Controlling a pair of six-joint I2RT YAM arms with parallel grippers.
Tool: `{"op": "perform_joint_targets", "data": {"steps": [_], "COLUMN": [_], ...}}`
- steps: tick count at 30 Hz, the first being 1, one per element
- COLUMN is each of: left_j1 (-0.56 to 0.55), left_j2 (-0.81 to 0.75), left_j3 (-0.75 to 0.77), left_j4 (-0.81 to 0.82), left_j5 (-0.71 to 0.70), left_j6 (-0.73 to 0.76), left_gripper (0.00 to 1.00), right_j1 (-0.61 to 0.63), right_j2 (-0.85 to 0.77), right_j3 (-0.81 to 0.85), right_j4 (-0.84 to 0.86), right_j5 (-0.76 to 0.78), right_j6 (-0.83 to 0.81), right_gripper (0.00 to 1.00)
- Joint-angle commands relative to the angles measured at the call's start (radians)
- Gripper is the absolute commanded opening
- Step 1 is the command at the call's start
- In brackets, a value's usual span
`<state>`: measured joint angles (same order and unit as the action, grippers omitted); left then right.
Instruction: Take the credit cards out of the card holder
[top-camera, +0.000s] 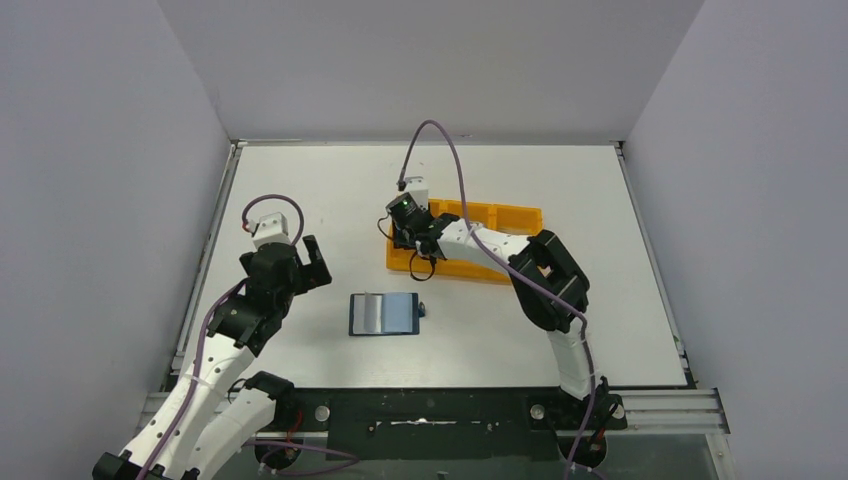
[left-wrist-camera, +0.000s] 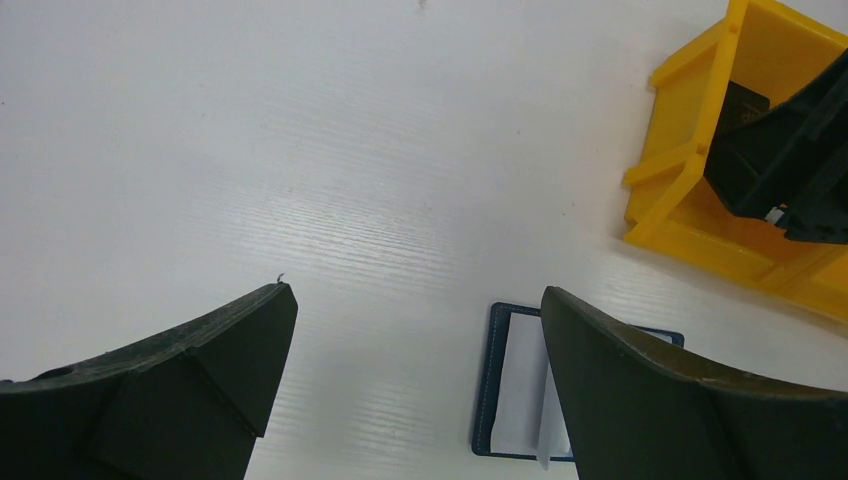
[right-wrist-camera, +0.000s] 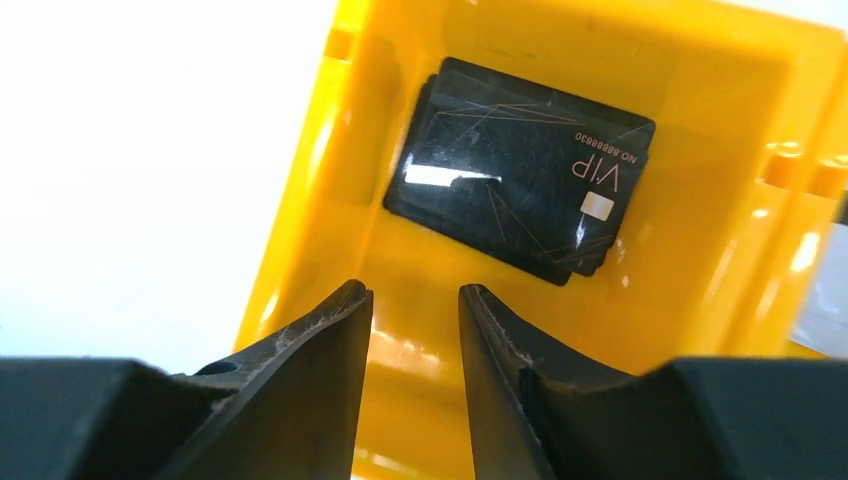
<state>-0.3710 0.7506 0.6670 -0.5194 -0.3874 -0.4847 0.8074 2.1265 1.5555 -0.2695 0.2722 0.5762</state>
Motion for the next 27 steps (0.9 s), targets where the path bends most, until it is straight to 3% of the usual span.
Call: {"op": "perform_joint_targets", "data": {"steps": [1, 8, 18, 27], "left_j1": [0.007, 0.01, 0.014, 0.012], "left_j2": [-0.006, 0.002, 0.001, -0.034], "left_j3": [0.011, 0.012, 0.014, 0.018], "left_j4": [0.056, 0.058, 0.078, 0.085], "left_j5": [0.009, 0.0, -0.025, -0.15], "left_j6": [0.019, 0.017, 0.022, -0.036], "left_gripper": [0.96, 0.96, 0.97, 0.97], "right_j1": [0.035, 0.087, 0.128, 0.102], "right_j2": [-0.175, -0.332, -0.718, -1.062], "right_j3": [-0.027, -0.12, -0.514, -0.682], "right_j4": [0.05, 0.039, 0.152, -0.037], "right_j5": [-0.003, 0.103, 0.318, 0.58], "right_j6": [-0.056, -0.076, 0.037, 0.124], "right_gripper": [0.41, 0.56, 0.76, 0.94]}}
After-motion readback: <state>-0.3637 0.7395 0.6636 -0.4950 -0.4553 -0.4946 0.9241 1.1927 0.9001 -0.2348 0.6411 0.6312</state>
